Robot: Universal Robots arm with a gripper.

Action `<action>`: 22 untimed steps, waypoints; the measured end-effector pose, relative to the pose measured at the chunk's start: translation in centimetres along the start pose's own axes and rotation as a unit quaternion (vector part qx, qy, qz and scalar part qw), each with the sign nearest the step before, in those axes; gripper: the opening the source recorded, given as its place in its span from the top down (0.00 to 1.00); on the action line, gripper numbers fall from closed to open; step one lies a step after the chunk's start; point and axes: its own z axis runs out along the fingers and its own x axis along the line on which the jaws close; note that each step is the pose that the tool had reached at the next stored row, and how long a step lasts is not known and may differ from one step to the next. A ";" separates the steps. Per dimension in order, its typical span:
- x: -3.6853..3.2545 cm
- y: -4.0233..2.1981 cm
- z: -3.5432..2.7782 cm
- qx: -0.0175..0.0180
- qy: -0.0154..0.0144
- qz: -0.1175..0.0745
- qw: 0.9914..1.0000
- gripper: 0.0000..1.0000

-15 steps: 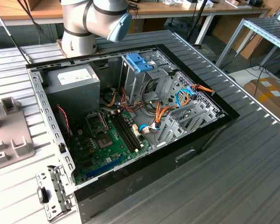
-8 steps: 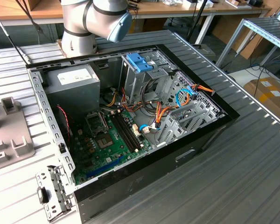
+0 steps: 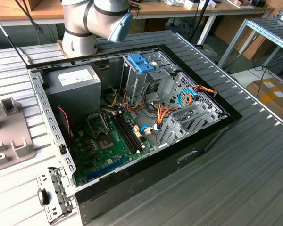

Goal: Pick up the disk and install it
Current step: 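Reach for the disk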

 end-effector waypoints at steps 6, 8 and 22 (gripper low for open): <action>1.67 -0.13 -0.04 0.000 0.000 0.000 1.000 0.89; 2.21 -0.17 -0.06 0.000 0.000 0.000 1.000 0.89; 2.91 -0.22 -0.08 0.000 0.000 0.000 1.000 0.89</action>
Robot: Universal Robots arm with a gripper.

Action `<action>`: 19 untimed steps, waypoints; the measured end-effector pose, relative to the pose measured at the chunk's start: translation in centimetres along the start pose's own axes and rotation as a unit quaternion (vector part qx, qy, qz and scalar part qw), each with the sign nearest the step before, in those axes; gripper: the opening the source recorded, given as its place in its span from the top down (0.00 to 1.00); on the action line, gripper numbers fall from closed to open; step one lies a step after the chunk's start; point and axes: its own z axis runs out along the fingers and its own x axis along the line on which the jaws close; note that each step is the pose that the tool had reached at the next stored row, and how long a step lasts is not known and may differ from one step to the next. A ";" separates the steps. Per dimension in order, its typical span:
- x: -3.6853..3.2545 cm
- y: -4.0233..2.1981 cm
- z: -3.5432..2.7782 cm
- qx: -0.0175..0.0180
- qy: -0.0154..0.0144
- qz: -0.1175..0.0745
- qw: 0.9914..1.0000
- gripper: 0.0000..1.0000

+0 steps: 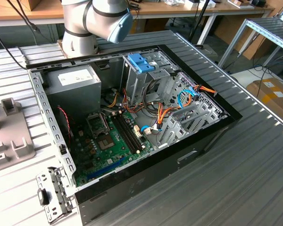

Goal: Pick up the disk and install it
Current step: 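Reach for the disk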

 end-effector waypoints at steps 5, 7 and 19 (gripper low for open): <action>0.25 -0.02 -0.01 0.000 0.000 0.000 1.000 0.89; 0.36 -0.03 -0.01 0.000 0.000 0.000 1.000 0.89; 0.97 -0.07 -0.03 0.000 0.000 0.000 1.000 0.89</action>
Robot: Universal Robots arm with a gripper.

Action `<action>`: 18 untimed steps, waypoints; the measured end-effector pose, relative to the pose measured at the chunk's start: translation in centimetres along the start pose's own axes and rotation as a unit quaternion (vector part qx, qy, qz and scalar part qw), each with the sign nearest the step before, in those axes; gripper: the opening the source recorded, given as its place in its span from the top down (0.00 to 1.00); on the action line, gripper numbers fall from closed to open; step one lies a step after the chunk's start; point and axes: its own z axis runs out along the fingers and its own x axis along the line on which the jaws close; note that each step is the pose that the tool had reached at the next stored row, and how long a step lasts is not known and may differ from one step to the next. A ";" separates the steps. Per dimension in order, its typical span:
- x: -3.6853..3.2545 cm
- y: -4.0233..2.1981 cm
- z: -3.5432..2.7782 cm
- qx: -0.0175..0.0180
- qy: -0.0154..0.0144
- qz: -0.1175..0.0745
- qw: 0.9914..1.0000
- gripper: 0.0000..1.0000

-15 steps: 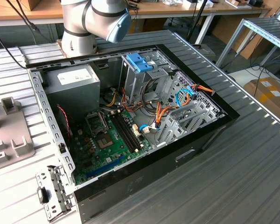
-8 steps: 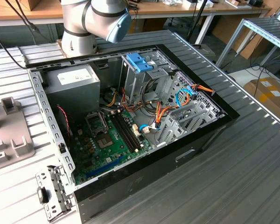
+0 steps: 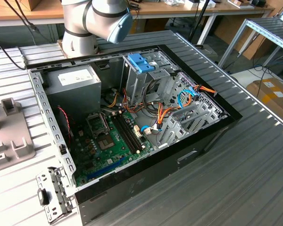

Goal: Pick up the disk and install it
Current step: 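Reach for the disk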

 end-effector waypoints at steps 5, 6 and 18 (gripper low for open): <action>0.37 -0.02 -0.01 0.000 0.000 0.000 1.000 0.89; 0.48 -0.03 -0.01 0.000 0.000 0.000 1.000 0.89; 1.28 -0.10 -0.04 0.000 0.000 0.000 1.000 0.89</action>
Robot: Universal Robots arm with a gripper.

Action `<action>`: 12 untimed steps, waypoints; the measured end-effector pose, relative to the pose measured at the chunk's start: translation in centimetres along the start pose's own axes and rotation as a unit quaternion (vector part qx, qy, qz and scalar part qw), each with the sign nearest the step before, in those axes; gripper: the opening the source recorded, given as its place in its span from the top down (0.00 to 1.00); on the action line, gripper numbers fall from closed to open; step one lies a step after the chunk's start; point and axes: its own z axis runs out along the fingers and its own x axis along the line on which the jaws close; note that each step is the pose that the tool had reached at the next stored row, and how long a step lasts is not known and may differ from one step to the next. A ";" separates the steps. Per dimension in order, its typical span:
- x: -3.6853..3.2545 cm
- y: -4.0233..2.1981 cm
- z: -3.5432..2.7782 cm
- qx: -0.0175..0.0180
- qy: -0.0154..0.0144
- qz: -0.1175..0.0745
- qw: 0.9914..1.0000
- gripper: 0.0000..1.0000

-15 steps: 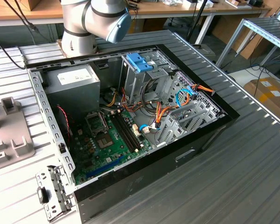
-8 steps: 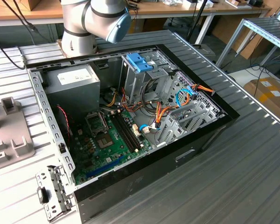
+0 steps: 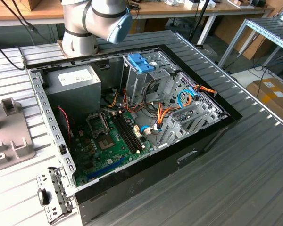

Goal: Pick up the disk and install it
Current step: 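Reach for the disk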

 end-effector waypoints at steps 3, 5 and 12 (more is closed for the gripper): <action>0.09 -0.01 0.00 0.000 0.000 0.000 1.000 0.89; 0.13 -0.01 0.00 0.000 0.000 0.000 1.000 0.89; 0.29 -0.02 0.00 0.000 0.000 0.000 1.000 0.89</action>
